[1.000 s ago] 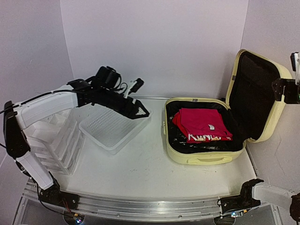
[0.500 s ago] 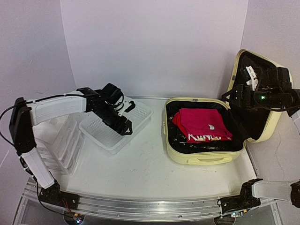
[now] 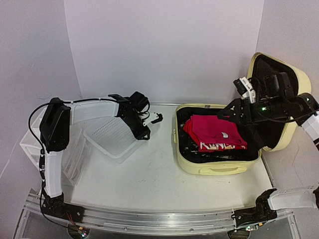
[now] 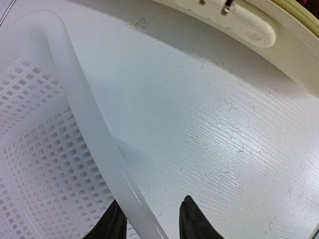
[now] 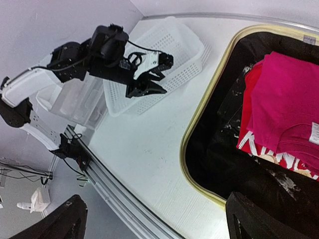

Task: Open, take out, and arrange the luggage

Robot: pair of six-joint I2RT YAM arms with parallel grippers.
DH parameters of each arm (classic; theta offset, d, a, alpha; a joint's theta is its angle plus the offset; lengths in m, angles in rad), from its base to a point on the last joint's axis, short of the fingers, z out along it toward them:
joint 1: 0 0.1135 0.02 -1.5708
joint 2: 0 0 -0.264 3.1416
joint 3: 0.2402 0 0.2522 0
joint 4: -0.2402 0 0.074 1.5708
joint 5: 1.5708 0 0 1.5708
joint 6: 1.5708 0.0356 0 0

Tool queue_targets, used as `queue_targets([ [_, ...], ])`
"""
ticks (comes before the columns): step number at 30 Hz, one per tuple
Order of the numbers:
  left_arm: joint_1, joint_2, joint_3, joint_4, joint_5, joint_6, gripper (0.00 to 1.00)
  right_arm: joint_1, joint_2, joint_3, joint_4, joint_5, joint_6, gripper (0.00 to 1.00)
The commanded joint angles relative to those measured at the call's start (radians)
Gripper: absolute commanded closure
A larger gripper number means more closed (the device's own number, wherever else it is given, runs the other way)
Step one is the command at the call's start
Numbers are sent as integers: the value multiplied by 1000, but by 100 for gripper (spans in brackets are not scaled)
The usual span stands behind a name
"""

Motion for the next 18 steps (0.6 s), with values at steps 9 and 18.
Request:
queue_targets([
  [9, -8, -222, -245, 43, 182, 353, 88, 177, 191, 11, 24, 207, -72, 2],
  [18, -68, -306, -380, 60, 228, 315, 92, 193, 286, 32, -37, 376, -77, 2],
])
